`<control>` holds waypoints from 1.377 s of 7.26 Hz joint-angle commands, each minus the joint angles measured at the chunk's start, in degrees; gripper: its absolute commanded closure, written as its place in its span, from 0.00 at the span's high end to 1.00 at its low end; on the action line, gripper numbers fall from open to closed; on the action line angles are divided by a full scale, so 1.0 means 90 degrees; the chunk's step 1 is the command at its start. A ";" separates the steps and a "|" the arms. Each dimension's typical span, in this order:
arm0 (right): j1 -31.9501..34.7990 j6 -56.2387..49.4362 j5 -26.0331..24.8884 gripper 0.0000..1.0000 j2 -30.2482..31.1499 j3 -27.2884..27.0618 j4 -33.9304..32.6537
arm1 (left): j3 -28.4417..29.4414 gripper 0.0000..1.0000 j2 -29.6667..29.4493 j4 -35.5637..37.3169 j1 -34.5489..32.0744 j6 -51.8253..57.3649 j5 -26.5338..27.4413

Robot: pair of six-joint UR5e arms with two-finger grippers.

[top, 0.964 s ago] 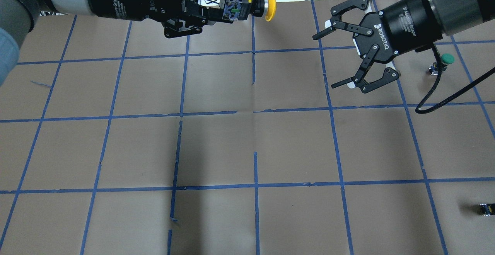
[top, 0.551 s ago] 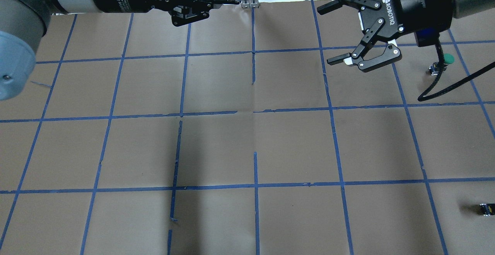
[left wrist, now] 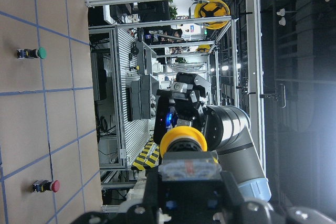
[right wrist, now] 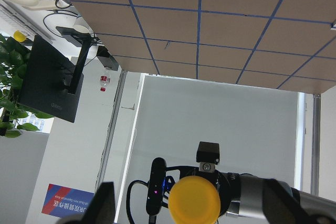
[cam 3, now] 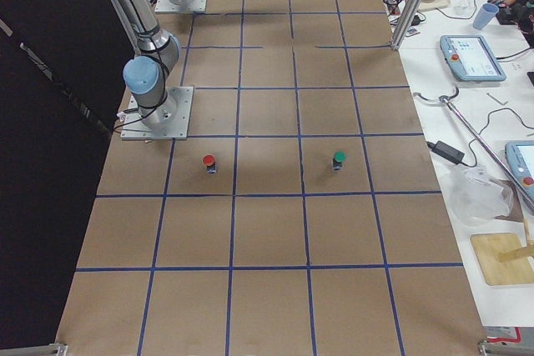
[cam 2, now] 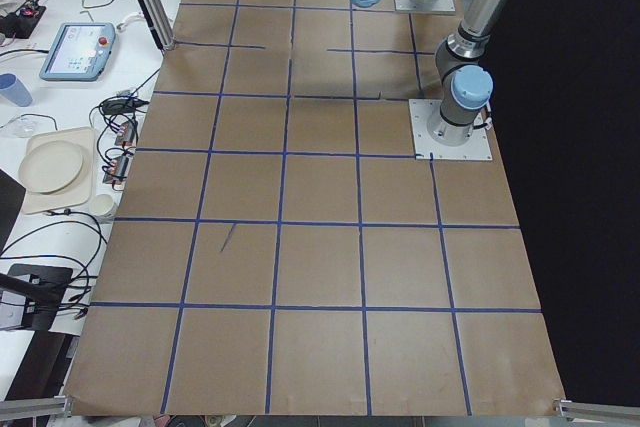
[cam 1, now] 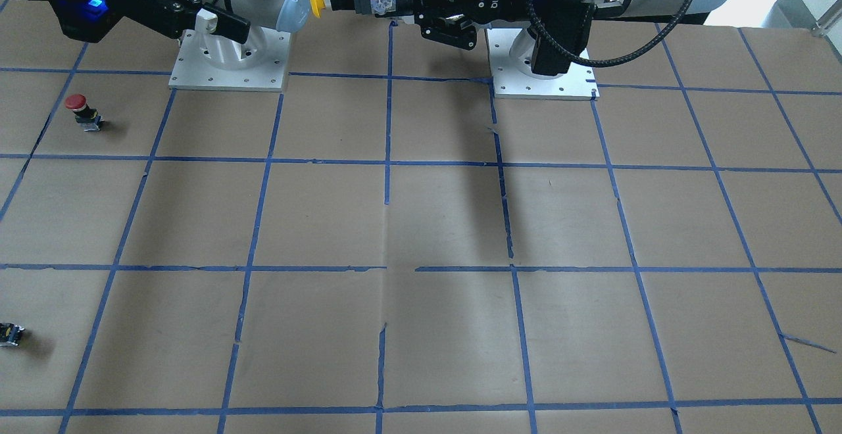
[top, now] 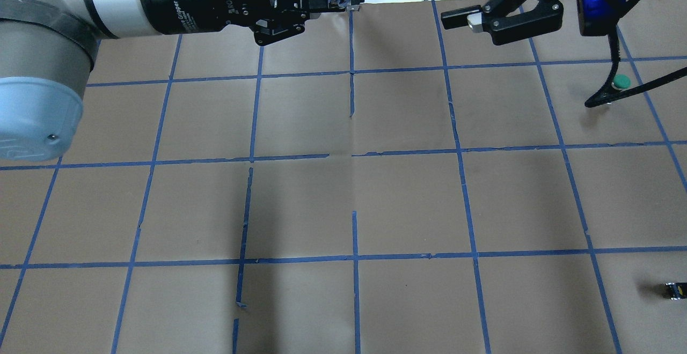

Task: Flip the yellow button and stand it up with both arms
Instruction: 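Grasp the yellow cap with the right gripper beside the left gripper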

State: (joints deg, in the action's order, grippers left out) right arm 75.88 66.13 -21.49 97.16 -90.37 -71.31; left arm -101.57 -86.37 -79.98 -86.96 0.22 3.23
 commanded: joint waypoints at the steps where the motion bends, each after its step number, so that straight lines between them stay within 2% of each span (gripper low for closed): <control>1: 0.0316 0.0133 0.0016 1.00 -0.0004 0.0002 0.0003 | -0.0013 0.09 -0.0003 0.0039 -0.0015 -0.0112 -0.0027; 3: 0.0678 0.0298 -0.0461 1.00 -0.0053 0.0021 -0.0026 | -0.0014 0.09 0.0007 0.0048 -0.0015 -0.0306 -0.0309; 4: 0.0680 0.0434 -0.0483 1.00 -0.0073 0.0166 -0.0036 | -0.0014 0.08 0.0007 0.0077 -0.0015 -0.0346 -0.0310; 6: 0.0699 0.0989 -0.0464 1.00 -0.0383 0.0829 -0.0026 | -0.0014 0.08 0.0017 0.0087 -0.0015 -0.0356 -0.0310; 10: 0.0836 0.1187 -0.0395 0.98 -0.0356 0.0871 0.0003 | -0.0023 0.08 0.0027 0.0097 -0.0015 -0.0386 -0.0310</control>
State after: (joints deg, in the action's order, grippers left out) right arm 83.13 76.46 -25.07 94.05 -82.59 -71.29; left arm -101.77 -86.16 -79.11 -87.14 -3.24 0.44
